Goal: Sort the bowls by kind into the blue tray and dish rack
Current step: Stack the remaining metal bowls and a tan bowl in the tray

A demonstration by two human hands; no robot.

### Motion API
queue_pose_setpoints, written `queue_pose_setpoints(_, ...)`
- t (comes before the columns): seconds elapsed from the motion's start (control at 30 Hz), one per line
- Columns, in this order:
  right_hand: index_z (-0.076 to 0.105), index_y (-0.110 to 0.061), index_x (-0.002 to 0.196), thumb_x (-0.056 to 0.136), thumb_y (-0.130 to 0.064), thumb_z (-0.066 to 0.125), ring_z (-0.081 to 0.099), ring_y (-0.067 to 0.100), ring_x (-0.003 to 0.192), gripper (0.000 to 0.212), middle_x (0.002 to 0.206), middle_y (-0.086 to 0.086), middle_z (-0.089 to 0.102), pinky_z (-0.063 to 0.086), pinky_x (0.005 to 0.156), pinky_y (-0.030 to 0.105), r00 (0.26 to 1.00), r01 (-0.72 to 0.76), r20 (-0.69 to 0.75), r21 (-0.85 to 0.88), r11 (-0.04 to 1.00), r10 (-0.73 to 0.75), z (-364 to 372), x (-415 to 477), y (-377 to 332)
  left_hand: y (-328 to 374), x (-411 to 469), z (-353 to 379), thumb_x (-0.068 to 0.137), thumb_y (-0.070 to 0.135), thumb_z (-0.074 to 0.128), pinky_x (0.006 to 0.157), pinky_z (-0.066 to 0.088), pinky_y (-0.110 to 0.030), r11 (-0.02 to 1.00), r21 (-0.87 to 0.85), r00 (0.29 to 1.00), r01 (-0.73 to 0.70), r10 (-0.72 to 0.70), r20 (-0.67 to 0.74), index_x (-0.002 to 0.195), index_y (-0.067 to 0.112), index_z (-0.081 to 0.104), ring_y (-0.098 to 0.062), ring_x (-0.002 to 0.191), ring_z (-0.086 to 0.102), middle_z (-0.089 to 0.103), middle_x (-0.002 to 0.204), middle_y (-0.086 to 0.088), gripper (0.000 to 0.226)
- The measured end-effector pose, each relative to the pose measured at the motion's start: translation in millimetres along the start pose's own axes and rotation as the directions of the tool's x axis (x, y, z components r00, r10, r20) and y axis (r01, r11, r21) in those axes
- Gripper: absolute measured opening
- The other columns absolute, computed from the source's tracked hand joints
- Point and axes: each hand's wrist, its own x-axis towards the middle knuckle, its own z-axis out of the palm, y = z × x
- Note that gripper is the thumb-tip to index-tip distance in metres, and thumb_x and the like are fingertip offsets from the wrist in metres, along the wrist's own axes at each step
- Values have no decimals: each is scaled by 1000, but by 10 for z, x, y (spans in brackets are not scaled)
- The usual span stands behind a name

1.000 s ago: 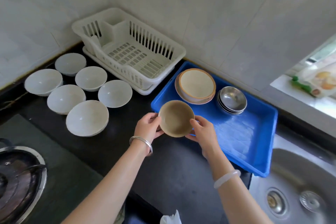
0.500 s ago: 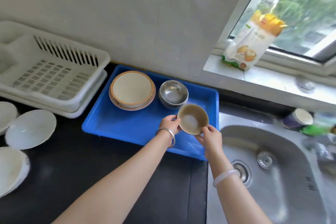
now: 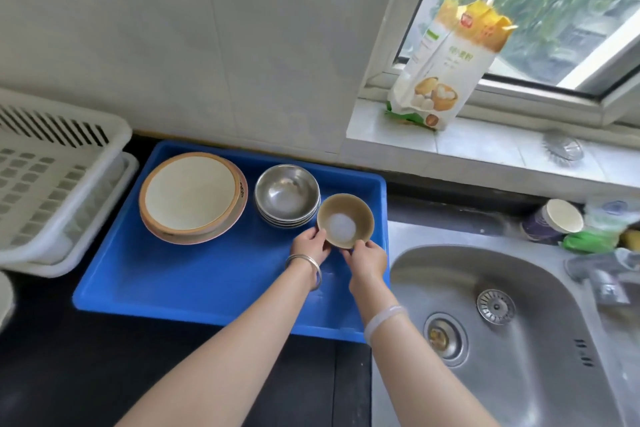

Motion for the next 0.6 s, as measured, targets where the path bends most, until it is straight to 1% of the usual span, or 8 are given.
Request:
queue_pose_setpoints(0.1,55,-10,64,89,2,43,63,23,79,30,79,10,62,47,63,24,1000,-10,8,43,999,10,54,78,-25,-8,72,41,93,3,43,78,51,-25,999,-32,1000,-5,5,5,104,3,60,-23,98,56,61,100,-13,20)
queue_pose_setpoints(0.2,59,-9,71,90,0,44,62,20,77,26,83,10,64,47,62,23,1000,6,24,73,997,-8,105,133,-45,-24,112,89,95,5,43,75,50,-21,998,-64,999,16,-14,28,111,3,58,-18,92,58,62,87,-6,22)
queue_pose_setpoints(0.27,62,-6,80,91,-1,44,61,21,81,22,87,12,64,48,65,24,1000,4,28,89,996,-7,131,167,-55,-29,139,119,96,6,42,82,47,-25,997,-78,999,26,-23,36,115,3,56,-17,92,57,61,86,-3,24)
queue_pose_setpoints(0.33,62,-4,86,92,-2,44,60,21,81,20,89,13,64,48,64,24,1000,3,23,101,995,-6,143,190,-75,-27,166,146,96,7,42,90,43,-26,996,-81,999,24,-21,28,118,2,55,-18,100,55,61,92,-6,26)
queue_pose_setpoints(0.4,62,-5,85,93,-4,44,59,22,80,20,90,14,63,48,64,25,1000,8,16,94,996,-9,150,212,-95,-23,185,164,96,7,42,91,42,-26,996,-87,1000,19,-17,16,120,1,55,-19,103,54,61,96,-6,28)
queue_pose_setpoints(0.47,63,-6,83,94,-4,43,59,23,83,22,94,16,63,48,66,26,999,1,32,103,995,-4,157,222,-113,-11,197,179,96,7,42,90,42,-27,997,-81,1000,16,-15,12,116,2,57,-19,102,53,61,88,-3,25)
queue_pose_setpoints(0.57,65,-2,107,95,-5,42,62,25,94,26,111,18,63,48,70,26,997,-35,69,158,987,24,162,220,-134,5,235,187,95,7,42,91,42,-27,998,-60,1000,30,-30,0,93,7,61,-19,102,52,59,83,-1,19)
queue_pose_setpoints(0.6,63,-3,112,95,-6,42,62,25,97,28,114,18,62,49,70,26,997,-41,74,172,984,28,159,218,-136,4,249,187,95,7,42,91,41,-27,998,-58,1000,31,-31,-3,96,6,61,-19,102,52,59,84,-2,19)
